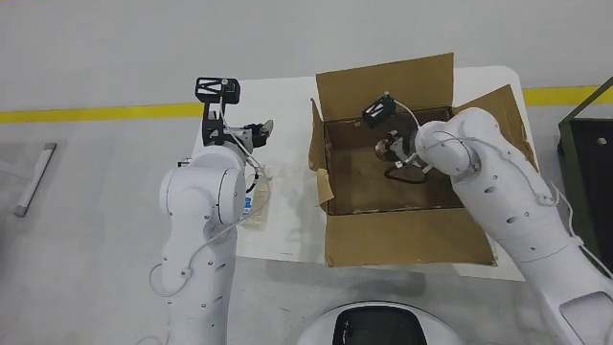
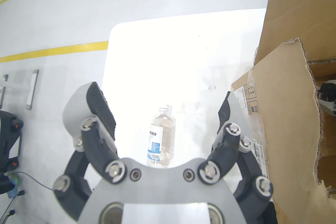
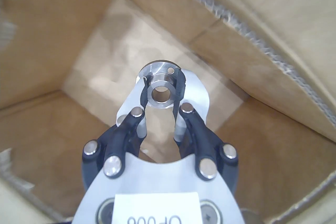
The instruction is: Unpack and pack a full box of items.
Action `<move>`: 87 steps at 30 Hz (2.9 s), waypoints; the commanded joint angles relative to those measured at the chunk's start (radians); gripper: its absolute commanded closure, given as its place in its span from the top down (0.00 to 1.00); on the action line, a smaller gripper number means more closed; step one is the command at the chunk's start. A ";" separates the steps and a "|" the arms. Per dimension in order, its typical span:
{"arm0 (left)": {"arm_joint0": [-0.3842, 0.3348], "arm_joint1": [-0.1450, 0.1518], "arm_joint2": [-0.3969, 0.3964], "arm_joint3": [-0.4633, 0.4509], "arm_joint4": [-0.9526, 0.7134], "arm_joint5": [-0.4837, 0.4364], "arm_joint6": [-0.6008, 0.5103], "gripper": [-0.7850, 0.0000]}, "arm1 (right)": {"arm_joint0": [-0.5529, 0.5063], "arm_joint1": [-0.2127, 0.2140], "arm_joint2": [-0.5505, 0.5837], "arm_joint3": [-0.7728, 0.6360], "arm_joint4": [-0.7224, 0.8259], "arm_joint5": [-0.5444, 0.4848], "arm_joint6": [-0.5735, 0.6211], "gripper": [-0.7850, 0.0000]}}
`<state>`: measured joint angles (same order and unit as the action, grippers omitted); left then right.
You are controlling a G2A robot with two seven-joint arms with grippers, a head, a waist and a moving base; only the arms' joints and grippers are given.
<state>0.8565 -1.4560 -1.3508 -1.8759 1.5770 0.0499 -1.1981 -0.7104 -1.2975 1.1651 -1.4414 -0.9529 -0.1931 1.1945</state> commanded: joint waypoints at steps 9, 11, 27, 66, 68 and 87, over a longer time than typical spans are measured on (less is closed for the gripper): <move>0.000 0.000 0.000 0.000 0.000 0.000 0.000 1.00 | -0.173 0.027 0.257 -0.031 0.710 -0.197 -0.100 0.00; 0.000 0.000 0.000 0.000 0.000 0.000 0.000 1.00 | -0.180 0.029 0.263 -0.009 0.784 -0.218 -0.096 0.00; 0.000 0.000 0.000 0.000 0.000 0.000 0.000 1.00 | -0.185 0.034 0.260 0.008 0.853 -0.235 -0.119 0.00; 0.000 0.000 0.000 0.000 0.000 0.000 0.000 1.00 | -0.654 0.179 0.859 -0.437 0.192 0.071 -0.261 0.00; 0.000 0.000 0.000 0.000 0.000 0.000 0.000 1.00 | -0.653 0.183 0.828 -0.434 0.148 0.079 -0.230 0.00; 0.000 0.000 0.000 0.000 0.000 0.000 0.000 1.00 | -0.506 0.207 0.566 -0.206 -0.114 0.032 -0.104 0.00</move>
<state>0.8565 -1.4560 -1.3508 -1.8759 1.5770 0.0499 -1.1981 -1.2300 -1.0913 1.7425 -1.6612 -1.0630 -0.1596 1.0936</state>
